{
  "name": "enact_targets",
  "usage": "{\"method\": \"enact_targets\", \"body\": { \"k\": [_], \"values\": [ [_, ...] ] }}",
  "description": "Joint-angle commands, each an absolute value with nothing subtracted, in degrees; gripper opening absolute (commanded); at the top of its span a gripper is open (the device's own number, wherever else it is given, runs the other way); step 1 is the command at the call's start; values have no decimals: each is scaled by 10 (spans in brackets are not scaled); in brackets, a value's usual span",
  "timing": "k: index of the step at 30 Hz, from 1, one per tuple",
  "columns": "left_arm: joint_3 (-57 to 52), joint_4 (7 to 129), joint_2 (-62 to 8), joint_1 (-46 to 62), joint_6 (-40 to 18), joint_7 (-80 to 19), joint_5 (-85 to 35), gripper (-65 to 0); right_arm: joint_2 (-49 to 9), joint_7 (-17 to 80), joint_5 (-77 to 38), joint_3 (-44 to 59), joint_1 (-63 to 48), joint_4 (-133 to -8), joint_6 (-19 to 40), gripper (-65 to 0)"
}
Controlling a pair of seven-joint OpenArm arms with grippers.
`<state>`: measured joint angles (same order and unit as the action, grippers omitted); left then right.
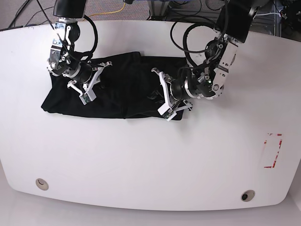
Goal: Layout the t-shirt on the table in an organized manner, then fold the t-shirt properly
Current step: 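Grasp the new folded edge with the left gripper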
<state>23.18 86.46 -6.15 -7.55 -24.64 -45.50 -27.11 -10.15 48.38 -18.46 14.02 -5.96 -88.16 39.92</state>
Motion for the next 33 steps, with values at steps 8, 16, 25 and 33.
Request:
{"method": "enact_targets", "body": {
  "k": [8, 16, 25, 33],
  "values": [
    [311, 713, -42, -158, -249, -443, -279, -576, -106, 514, -168, 142, -65, -882, 400, -618],
    [320, 717, -33, -161, -249, -444, -282, -576, -106, 514, -168, 141, -65, -882, 400, -618],
    [258, 916, -52, -116, -249, -481, -283, -575, -105, 514, -169, 140, -64, -882, 400, -620],
    [213, 935, -74, -97, -249, -513, -282, -575, -105, 514, -169, 140, -63, -882, 400, -620]
  ]
}}
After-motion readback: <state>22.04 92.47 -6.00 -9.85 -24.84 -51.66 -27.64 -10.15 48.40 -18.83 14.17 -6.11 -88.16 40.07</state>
